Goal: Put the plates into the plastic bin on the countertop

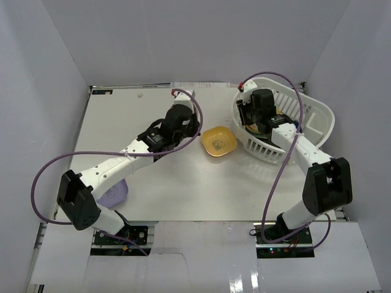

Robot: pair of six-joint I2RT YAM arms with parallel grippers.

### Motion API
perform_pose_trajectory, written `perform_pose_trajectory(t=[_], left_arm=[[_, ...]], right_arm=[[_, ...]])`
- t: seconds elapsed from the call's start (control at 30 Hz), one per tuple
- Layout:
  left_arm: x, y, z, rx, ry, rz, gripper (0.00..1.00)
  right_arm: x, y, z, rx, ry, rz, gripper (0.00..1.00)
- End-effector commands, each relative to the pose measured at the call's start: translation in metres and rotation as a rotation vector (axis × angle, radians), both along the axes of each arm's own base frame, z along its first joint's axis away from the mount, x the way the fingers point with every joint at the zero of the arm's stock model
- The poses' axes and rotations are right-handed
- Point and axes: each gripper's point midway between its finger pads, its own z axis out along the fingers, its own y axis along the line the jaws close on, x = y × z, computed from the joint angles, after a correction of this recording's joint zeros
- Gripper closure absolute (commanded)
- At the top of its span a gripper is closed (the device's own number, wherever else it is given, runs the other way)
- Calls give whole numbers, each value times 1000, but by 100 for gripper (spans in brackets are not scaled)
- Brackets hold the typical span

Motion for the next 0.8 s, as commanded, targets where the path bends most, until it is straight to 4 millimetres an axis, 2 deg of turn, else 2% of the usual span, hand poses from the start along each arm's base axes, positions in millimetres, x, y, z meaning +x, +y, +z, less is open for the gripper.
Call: perform_pose_trajectory(t=[0.0,0.03,0.07,0.1,0.13,0.17,0.2,0.23,0.3,0.33,0.37,0.4,0.43,0.47,0.5,0.57,0.63,0.7,0.73,0.77], left_arm=[[-4,-41,45,-35,-75,-130,100],[-5,-51,54,-41,-91,-152,100],[-4,-70,67,-46,-115,-187,100],[-6,-83,72,-49,-126,-217,100],[-7,-93,79,-51,-140,-238,100],[-8,-116,90,-63,-163,-273,100],[-9,-128,96,-50,-188,-303,100],[-13,-142,99,-44,-205,-329,100],[-6,-169,107,-19,-251,-365,100],[-8,-182,107,-14,-262,-397,100],[-11,-194,107,-7,-274,-427,100],[-6,-212,108,-2,-296,-447,100],[-6,-222,106,24,-310,-471,100],[-4,-230,105,29,-316,-482,100],[3,-245,105,23,-329,-491,100],[7,-258,99,32,-341,-518,100],[15,-275,85,42,-348,-535,100],[21,-283,73,56,-348,-536,100],[26,-288,61,70,-342,-533,100],[31,-286,55,86,-341,-513,100]], right_arm=[[-3,-4,39,101,-75,-47,56],[-3,-8,47,127,-84,-63,48],[-5,-9,71,162,-125,-73,33],[-7,-12,84,191,-142,-88,27],[-9,-19,95,218,-149,-124,23],[-13,-27,121,259,-193,-165,22],[-16,-36,133,279,-210,-205,23],[-25,-56,149,306,-238,-287,25],[-36,-78,166,335,-284,-365,38],[-43,-96,174,360,-311,-425,47],[-60,-106,193,395,-365,-442,70],[-67,-114,191,407,-372,-465,80],[-82,-125,206,438,-418,-480,86],[-88,-127,207,448,-427,-478,92],[-93,-128,203,454,-423,-479,92],[-107,-123,211,494,-443,-445,92],[-116,-123,209,510,-448,-438,92],[-122,-120,205,526,-443,-425,92],[-128,-117,208,539,-451,-406,92],[-131,-116,209,545,-454,-397,92]])
